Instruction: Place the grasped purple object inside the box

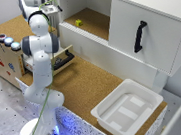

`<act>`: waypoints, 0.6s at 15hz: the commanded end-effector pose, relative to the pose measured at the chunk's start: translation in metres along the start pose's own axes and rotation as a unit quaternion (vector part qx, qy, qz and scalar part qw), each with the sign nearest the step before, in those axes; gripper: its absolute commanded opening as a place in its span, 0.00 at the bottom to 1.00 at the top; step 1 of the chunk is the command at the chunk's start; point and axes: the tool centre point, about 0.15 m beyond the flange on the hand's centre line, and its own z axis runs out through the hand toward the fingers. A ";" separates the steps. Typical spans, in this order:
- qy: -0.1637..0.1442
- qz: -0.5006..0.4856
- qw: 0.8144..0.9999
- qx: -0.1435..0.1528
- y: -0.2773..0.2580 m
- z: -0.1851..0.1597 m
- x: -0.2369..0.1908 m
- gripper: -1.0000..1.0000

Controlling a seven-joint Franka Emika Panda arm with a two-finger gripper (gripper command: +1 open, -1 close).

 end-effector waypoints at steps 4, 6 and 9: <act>0.022 0.032 0.998 0.038 0.015 0.002 -0.003 0.00; 0.045 0.048 0.998 0.016 0.014 -0.012 -0.014 0.00; 0.072 0.075 0.995 0.005 0.019 -0.027 -0.037 0.00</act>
